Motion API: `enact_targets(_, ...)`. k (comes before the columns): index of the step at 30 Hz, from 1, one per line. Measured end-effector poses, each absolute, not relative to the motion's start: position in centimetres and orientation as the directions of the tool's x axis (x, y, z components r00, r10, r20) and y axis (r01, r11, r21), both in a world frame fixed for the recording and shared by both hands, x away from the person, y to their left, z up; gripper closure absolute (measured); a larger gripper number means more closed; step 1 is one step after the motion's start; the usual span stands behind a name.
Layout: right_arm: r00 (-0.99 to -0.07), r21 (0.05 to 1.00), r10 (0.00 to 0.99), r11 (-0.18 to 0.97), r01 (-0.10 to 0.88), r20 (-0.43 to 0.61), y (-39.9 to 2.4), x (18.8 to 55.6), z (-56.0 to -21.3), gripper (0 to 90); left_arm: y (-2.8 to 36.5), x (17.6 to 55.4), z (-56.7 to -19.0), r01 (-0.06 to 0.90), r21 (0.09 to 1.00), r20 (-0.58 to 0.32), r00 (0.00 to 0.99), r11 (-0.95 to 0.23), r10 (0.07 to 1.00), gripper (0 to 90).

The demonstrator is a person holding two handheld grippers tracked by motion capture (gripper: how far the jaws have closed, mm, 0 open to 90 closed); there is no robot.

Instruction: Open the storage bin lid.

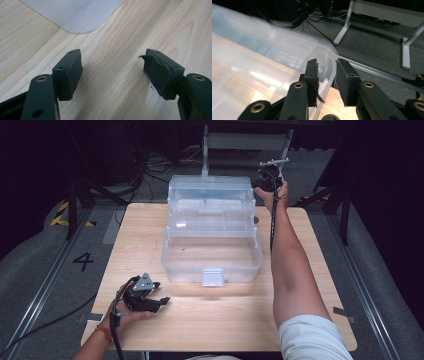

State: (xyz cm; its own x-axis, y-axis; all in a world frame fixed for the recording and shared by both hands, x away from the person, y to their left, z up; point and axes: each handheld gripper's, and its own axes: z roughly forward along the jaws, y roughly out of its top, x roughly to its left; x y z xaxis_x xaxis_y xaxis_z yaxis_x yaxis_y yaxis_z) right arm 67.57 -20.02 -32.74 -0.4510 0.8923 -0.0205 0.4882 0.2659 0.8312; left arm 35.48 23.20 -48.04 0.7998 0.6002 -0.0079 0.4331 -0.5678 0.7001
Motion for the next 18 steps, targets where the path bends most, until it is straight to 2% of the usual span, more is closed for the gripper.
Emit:
enact_targets(4, -0.464, 0.826, 0.885, 0.288, 0.485, -0.036, -19.88, 67.44, -32.76, 74.9, 23.18, 35.45, -48.05, 0.433, 0.7, -0.009, 0.8, -0.568, 0.599, 31.4)
enact_targets(18, -0.471, 0.833, 0.881, 0.293, 0.469, -0.044, -19.96, 66.66, -32.2, 74.9, 23.17, 35.46, -48.05, 0.435, 0.701, -0.012, 0.8, -0.566, 0.6, 31.3)
